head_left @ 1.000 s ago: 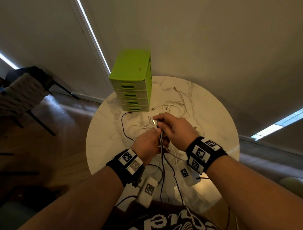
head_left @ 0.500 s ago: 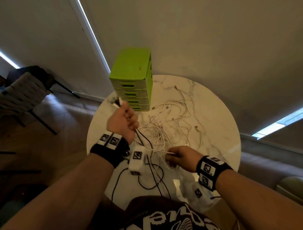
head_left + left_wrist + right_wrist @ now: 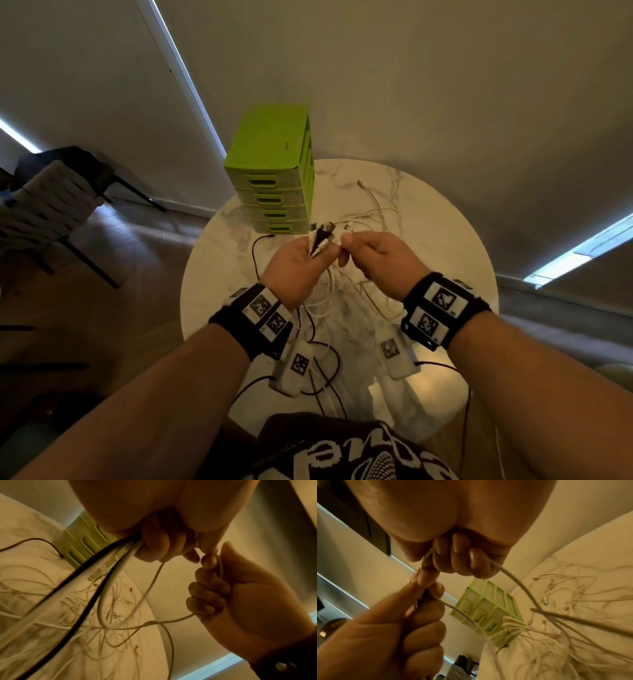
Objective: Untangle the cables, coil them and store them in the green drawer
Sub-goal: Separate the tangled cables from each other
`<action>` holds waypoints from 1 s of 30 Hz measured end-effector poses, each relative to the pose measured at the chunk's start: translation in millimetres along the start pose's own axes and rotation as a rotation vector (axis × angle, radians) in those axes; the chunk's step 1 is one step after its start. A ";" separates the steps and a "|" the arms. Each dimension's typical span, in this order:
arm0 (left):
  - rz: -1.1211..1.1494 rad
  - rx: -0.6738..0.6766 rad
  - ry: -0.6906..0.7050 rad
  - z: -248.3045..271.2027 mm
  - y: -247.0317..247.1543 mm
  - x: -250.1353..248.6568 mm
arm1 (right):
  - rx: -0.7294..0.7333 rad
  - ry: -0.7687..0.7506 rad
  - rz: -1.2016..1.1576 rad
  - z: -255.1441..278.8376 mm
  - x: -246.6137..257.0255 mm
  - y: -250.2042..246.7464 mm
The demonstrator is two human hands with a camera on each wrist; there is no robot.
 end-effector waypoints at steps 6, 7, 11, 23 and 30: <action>0.569 -0.266 0.026 -4.4 -24.0 -13.9 | -0.013 0.031 0.118 -2.7 -39.5 -7.6; 0.649 -0.290 0.049 -5.1 -30.8 -19.0 | 0.014 0.083 0.224 -0.2 -56.2 -4.3; 0.841 -0.371 0.097 -7.8 -51.9 -26.9 | 0.081 0.266 0.521 11.6 -114.7 8.1; 0.857 -0.394 -0.043 -0.4 -47.6 8.0 | -0.521 -0.185 0.109 -12.8 18.9 -41.4; 0.829 -0.392 -0.058 -1.1 -42.3 8.0 | -0.376 -0.097 -0.192 -6.6 19.3 -34.4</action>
Point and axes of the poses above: each hand's wrist, its own z-axis away from the middle knuckle, its own y-axis out of the palm, x = y × z, the point moved 4 cm from there along -z, towards the middle knuckle, and after that the axes turned 7 degrees about z, right-handed, at the moved point
